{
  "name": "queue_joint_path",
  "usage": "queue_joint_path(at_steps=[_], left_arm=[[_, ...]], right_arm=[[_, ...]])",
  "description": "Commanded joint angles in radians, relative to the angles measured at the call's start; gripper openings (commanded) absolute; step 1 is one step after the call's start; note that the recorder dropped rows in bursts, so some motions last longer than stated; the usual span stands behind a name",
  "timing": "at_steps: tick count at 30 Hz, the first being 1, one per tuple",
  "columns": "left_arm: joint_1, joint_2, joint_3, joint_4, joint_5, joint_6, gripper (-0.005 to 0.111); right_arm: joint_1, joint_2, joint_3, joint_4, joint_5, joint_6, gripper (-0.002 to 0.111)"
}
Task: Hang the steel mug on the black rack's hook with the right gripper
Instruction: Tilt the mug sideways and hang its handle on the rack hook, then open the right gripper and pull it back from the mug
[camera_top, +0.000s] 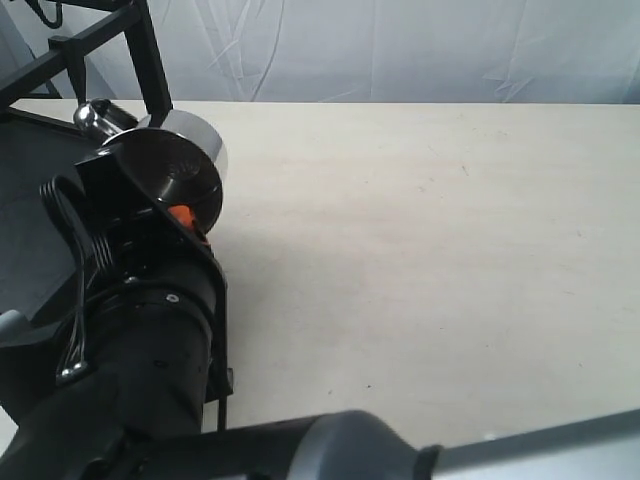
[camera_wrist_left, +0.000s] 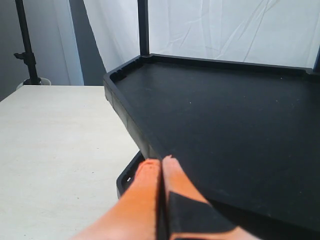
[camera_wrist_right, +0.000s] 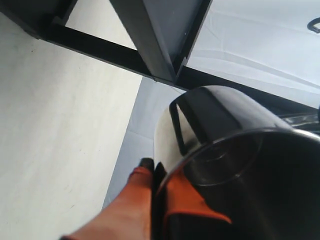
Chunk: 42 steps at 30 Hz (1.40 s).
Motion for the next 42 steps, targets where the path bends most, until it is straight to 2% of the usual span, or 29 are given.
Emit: queue_joint_path(at_steps=[1,20,21,26,37,42], left_arm=[[-0.001,-0.005,0.0,0.0,0.001,-0.002,0.002],[-0.001,-0.005,0.0,0.0,0.001,-0.002,0.002],[-0.001,-0.005,0.0,0.0,0.001,-0.002,0.002],[-0.001,-0.005,0.0,0.0,0.001,-0.002,0.002],[-0.001,-0.005,0.0,0.0,0.001,-0.002,0.002],[-0.001,-0.005,0.0,0.0,0.001,-0.002,0.002]], right_arm=[[0.009,0.009,-0.002,0.036,-0.026,-0.001,-0.001],[0.009,0.009,-0.002,0.09,-0.084,0.089,-0.001],[0.009,0.009,-0.002,0.09,-0.084,0.089,0.001],[0.009,0.009,-0.002,0.084,-0.084,0.105,0.032],[0.009,0.006,-0.002,0.015,0.018,0.195,0.032],[0.009,-0.001,-0.002,0.036,0.015,0.213,0.044]])
